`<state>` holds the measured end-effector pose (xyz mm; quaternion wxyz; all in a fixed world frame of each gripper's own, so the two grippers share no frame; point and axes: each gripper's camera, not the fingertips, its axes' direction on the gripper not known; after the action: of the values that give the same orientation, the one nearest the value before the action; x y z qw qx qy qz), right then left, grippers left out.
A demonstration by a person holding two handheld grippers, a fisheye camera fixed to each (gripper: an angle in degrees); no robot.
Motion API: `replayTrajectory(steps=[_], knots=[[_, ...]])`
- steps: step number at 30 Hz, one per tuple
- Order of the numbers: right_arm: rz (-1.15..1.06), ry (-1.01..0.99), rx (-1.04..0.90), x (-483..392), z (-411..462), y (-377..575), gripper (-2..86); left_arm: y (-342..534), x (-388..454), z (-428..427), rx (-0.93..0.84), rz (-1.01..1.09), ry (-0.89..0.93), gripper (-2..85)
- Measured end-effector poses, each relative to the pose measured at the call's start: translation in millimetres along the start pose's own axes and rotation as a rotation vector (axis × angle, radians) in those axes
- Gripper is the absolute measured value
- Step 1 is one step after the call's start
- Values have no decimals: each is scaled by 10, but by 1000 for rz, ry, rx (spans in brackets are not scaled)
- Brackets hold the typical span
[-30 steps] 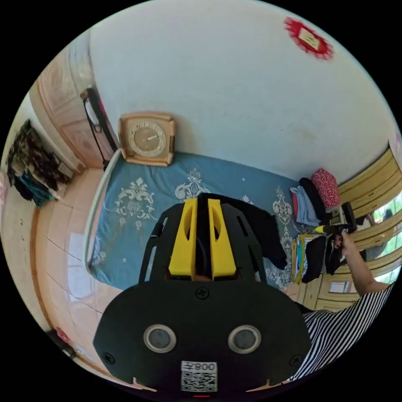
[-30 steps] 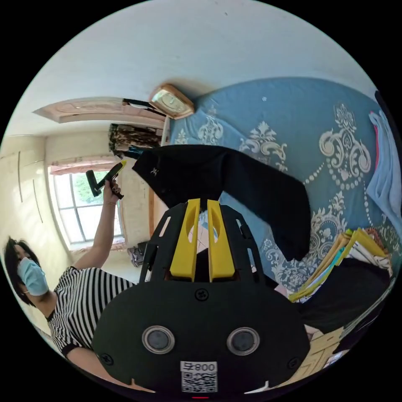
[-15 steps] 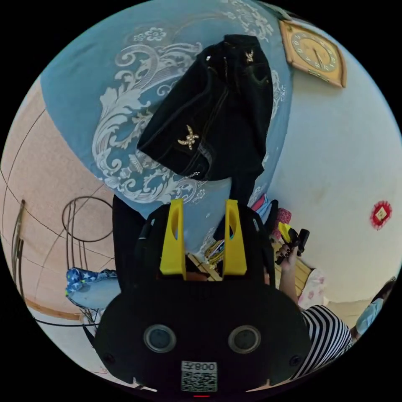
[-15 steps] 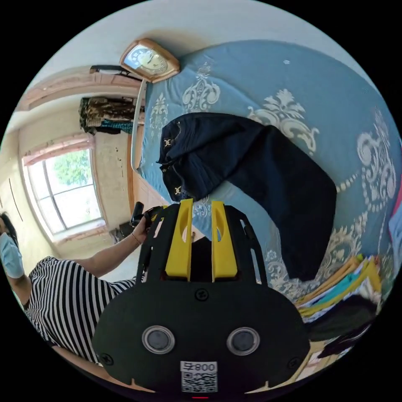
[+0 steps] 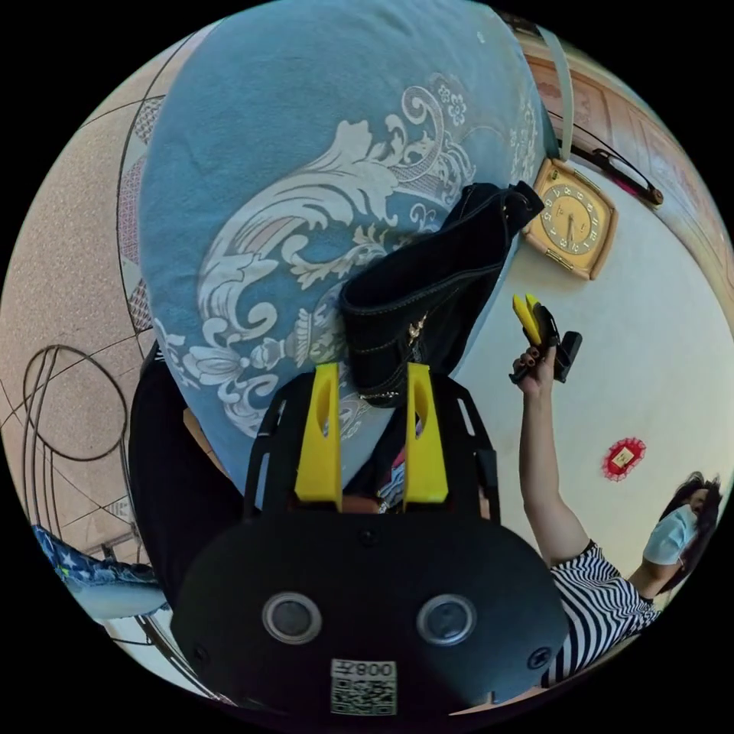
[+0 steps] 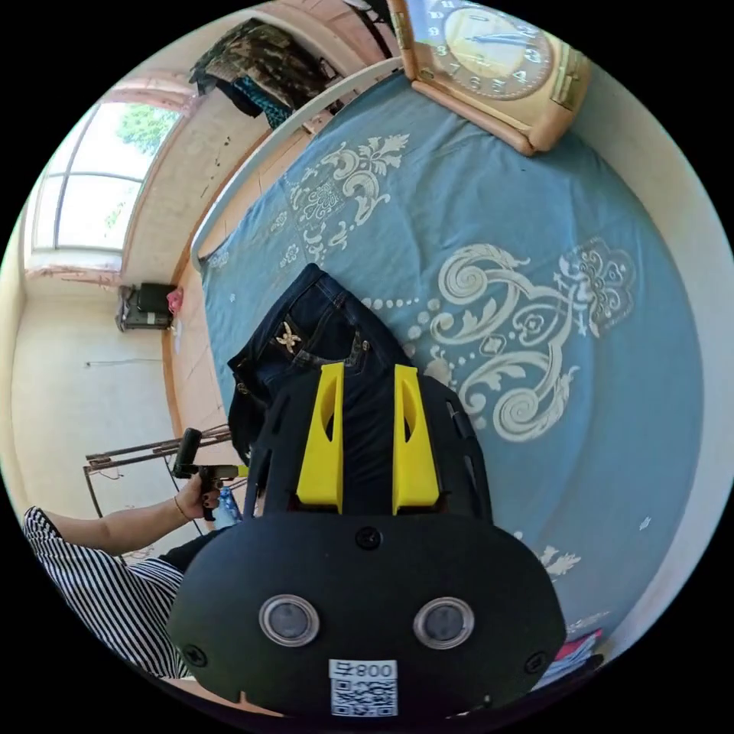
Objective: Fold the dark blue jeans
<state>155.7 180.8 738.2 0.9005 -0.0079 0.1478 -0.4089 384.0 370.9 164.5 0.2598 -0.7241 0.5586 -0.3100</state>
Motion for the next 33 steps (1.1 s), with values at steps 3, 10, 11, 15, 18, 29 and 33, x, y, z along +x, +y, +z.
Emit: replayTrajectory(steps=[3, 10, 11, 15, 18, 29, 33], knots=[[-81, 125, -96, -109, 279, -291, 108, 88, -50, -145, 22, -1, 29, 100], [-157, 224, -214, -341, 679, -337, 43, 418, -188, -411, 61, -7, 176, 61], [-170, 205, -240, -391, 694, -279, 36, 506, -186, -460, 67, -2, 180, 53], [-130, 140, -175, -538, 517, -30, 26, 875, -74, -664, 60, 82, 166, 38], [-161, 100, -105, -764, 235, 325, 23, 1269, 103, -936, 76, 179, 182, 33], [-87, 42, 340, -1523, -1503, 2658, 18, 3231, 1291, -2116, 5, 782, 18, 24], [-27, 36, 528, -1759, -2016, 3580, 18, 4028, 1693, -2401, -18, 987, -3, 21]])
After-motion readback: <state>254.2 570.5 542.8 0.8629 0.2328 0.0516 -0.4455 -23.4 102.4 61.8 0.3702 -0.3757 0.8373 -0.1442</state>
